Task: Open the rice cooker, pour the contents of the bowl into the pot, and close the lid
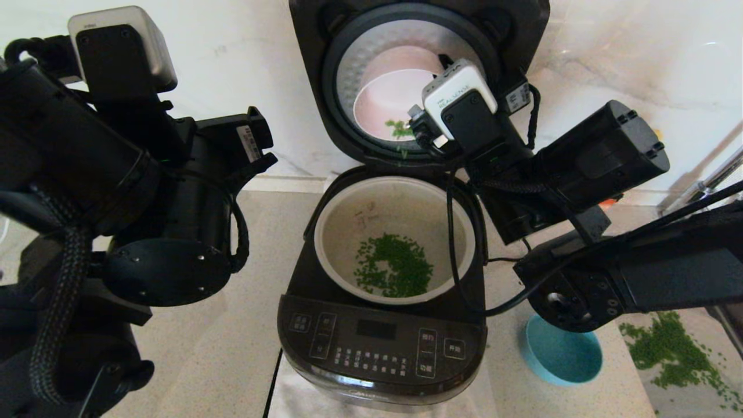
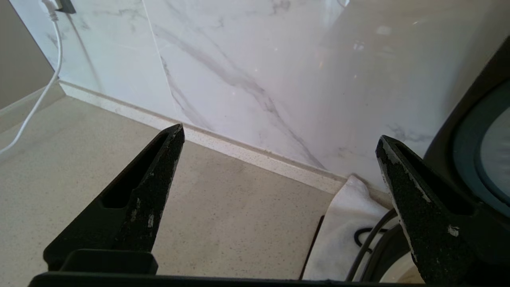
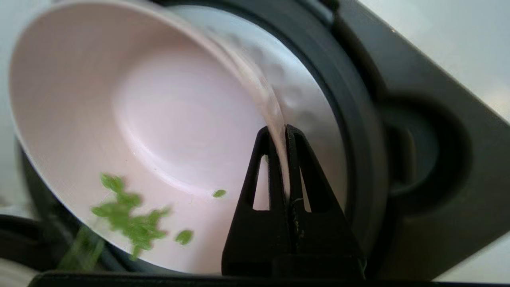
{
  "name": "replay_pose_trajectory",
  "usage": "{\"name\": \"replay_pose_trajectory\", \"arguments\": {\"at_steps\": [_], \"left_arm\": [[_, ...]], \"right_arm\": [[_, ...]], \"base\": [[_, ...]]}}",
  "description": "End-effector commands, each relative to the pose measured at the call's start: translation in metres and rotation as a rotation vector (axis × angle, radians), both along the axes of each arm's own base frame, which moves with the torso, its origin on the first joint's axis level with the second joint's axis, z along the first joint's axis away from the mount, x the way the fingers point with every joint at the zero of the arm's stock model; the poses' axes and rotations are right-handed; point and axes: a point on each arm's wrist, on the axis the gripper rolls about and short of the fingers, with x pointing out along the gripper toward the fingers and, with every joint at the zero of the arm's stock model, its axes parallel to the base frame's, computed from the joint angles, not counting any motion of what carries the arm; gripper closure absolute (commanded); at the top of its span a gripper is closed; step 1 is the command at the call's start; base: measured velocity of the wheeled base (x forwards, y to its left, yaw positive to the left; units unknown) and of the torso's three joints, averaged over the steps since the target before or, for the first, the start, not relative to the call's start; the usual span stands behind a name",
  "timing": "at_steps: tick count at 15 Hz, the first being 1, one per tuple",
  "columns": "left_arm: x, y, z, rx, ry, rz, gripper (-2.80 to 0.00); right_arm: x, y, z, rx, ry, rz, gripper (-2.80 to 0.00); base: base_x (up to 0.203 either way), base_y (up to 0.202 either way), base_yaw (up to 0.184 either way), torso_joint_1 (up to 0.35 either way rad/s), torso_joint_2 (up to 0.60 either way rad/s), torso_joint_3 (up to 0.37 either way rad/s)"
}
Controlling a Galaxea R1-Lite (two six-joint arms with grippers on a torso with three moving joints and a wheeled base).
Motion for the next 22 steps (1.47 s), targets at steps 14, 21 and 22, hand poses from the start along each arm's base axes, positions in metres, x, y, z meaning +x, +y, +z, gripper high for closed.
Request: {"name": "replay_pose_trajectory", "arguments": {"at_steps": [14, 21, 22], "left_arm": [[-0.048, 0.023, 0.009, 0.045, 0.043, -0.068, -2.8], [-0.081, 0.05, -0.018, 0.126, 0.115, -0.108, -2.8], [-0.084, 0.053, -0.016, 0.121, 0.11, -0.108, -2.8]], "right_arm": [[-0.061, 0.02, 0.028, 0.061, 0.357, -0.025, 0.0], [-0.078, 0.018, 0.045, 0.06, 0.503, -0.02, 0.0], [-0.081, 0.016, 0.048, 0.058, 0.519, -0.018, 0.0]], "base": [[0.0, 0.0, 0.0, 0.0, 0.0, 0.0], [0.0, 0.0, 0.0, 0.0, 0.0, 0.0], [0.0, 0.0, 0.0, 0.0, 0.0, 0.0]]}}
